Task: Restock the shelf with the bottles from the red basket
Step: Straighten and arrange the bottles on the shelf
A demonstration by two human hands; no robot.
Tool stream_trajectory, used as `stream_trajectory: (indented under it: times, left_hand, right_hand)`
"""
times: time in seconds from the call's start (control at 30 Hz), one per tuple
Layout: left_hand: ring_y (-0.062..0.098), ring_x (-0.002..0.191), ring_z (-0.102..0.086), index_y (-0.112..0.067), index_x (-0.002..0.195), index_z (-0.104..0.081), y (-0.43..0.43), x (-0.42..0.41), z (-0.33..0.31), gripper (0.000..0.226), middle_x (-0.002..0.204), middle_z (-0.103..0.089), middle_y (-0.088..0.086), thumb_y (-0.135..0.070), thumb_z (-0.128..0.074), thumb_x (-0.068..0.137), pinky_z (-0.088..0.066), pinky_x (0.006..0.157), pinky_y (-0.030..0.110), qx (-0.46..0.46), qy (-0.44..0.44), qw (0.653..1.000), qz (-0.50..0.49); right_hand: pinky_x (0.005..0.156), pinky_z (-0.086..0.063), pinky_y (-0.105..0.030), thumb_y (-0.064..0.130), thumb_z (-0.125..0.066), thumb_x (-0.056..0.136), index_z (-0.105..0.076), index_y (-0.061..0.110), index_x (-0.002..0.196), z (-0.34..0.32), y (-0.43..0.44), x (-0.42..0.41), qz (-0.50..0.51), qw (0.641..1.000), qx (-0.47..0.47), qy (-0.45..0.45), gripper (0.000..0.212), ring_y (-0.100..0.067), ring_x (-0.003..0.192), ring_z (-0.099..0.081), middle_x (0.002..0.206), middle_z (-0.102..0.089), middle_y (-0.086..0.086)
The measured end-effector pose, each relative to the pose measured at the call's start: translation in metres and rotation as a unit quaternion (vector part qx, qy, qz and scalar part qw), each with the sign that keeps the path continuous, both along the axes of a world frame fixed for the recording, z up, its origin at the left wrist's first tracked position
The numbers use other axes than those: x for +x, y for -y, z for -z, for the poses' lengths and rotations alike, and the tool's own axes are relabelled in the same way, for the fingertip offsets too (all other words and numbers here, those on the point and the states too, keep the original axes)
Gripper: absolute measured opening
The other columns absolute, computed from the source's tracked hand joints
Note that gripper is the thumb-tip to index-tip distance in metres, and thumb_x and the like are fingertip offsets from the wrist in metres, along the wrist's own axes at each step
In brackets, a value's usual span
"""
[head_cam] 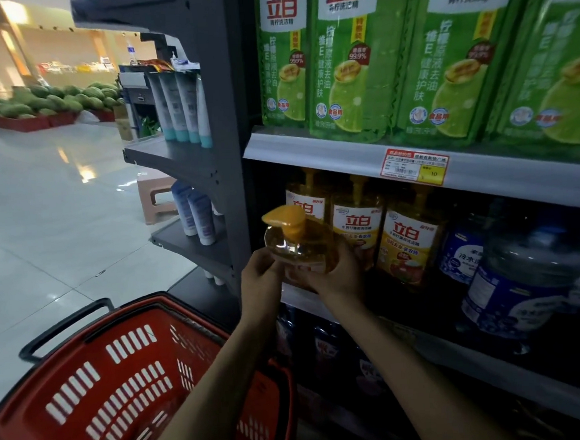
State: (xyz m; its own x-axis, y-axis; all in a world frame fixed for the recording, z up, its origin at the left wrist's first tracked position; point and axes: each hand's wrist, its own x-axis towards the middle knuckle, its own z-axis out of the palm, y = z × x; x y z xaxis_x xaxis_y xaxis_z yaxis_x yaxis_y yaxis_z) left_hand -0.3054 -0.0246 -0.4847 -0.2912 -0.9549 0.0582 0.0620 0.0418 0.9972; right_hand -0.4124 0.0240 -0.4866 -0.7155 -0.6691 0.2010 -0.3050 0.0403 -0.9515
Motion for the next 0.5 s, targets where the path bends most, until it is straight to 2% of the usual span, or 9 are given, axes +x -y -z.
stream_trajectory:
  times: [0.07,0.1,0.17,0.23,0.3,0.4,0.43,0.5]
  left_hand:
    - [0.018,0.092,-0.065,-0.02,0.095,-0.064,-0.007,0.006,-0.002,0.023,0.093,-0.07,0.002,0.0,-0.054,0.094,-0.048,0.076,0.031,0.006,-0.006,1.0,0.0]
    - [0.015,0.088,-0.066,-0.018,0.095,-0.063,-0.011,0.008,-0.003,0.025,0.092,-0.07,0.003,0.004,-0.052,0.094,-0.049,0.072,0.027,0.009,-0.011,1.0,0.004]
    - [0.004,0.074,-0.068,-0.016,0.096,-0.063,-0.018,0.013,-0.007,0.029,0.088,-0.07,0.003,0.01,-0.049,0.093,-0.051,0.062,0.018,0.01,-0.021,1.0,0.013]
    - [-0.001,0.069,-0.069,-0.016,0.098,-0.064,-0.024,0.015,-0.01,0.032,0.084,-0.073,-0.002,0.012,-0.049,0.094,-0.053,0.061,0.015,0.01,-0.025,0.999,0.025]
    - [0.001,0.079,-0.07,-0.022,0.101,-0.066,-0.028,0.014,-0.01,0.035,0.084,-0.076,-0.008,0.009,-0.05,0.095,-0.055,0.073,0.023,0.011,-0.02,0.999,0.037]
    - [0.004,0.1,-0.069,-0.034,0.106,-0.072,-0.036,0.011,-0.016,0.041,0.099,-0.078,-0.012,0.001,-0.053,0.097,-0.052,0.092,0.033,-0.007,-0.011,0.999,0.049]
    - [0.006,0.107,-0.068,-0.036,0.104,-0.074,-0.038,0.01,-0.019,0.042,0.103,-0.078,-0.011,0.0,-0.054,0.098,-0.051,0.093,0.032,-0.014,-0.013,0.999,0.051]
    - [0.003,0.107,-0.067,-0.041,0.097,-0.077,-0.044,0.008,-0.026,0.046,0.102,-0.078,-0.014,-0.002,-0.053,0.098,-0.049,0.091,0.027,-0.022,-0.019,0.998,0.061]
  right_hand:
    - [0.103,-0.05,-0.04,0.068,-0.085,0.048,-0.056,0.032,0.134,0.003,-0.002,0.005,0.001,0.999,0.02,-0.028,0.098,-0.02,0.128,-0.053,0.135,-0.057,-0.001]
    - [0.104,-0.05,-0.04,0.062,-0.09,0.05,-0.056,0.031,0.134,0.003,-0.005,0.007,-0.001,0.999,0.021,-0.035,0.096,-0.02,0.128,-0.053,0.135,-0.057,-0.002]
    - [0.102,-0.047,-0.033,0.036,-0.098,0.059,-0.058,0.021,0.135,0.002,-0.011,0.007,-0.002,1.0,0.012,-0.028,0.087,-0.018,0.126,-0.054,0.135,-0.059,-0.004]
    - [0.1,-0.046,-0.029,0.021,-0.097,0.063,-0.059,0.016,0.134,0.004,-0.016,0.005,-0.003,1.0,0.002,-0.009,0.081,-0.012,0.121,-0.053,0.134,-0.062,-0.005]
    - [0.1,-0.045,-0.026,0.018,-0.096,0.063,-0.059,0.015,0.133,0.004,-0.022,0.003,0.0,1.0,-0.014,0.001,0.079,-0.011,0.121,-0.053,0.133,-0.063,-0.002]
    - [0.086,-0.04,-0.002,0.016,-0.095,0.067,-0.06,0.014,0.131,-0.005,-0.036,0.0,0.004,0.999,-0.041,0.023,0.073,-0.006,0.115,-0.053,0.122,-0.063,0.007]
    - [0.085,-0.04,-0.002,0.018,-0.094,0.068,-0.061,0.015,0.13,-0.008,-0.041,-0.001,0.008,0.998,-0.052,0.025,0.07,-0.004,0.113,-0.053,0.12,-0.064,0.008]
    - [0.093,-0.047,-0.018,0.027,-0.095,0.066,-0.063,0.018,0.129,-0.013,-0.051,-0.005,0.025,0.998,-0.054,0.023,0.071,-0.007,0.114,-0.058,0.124,-0.067,0.004]
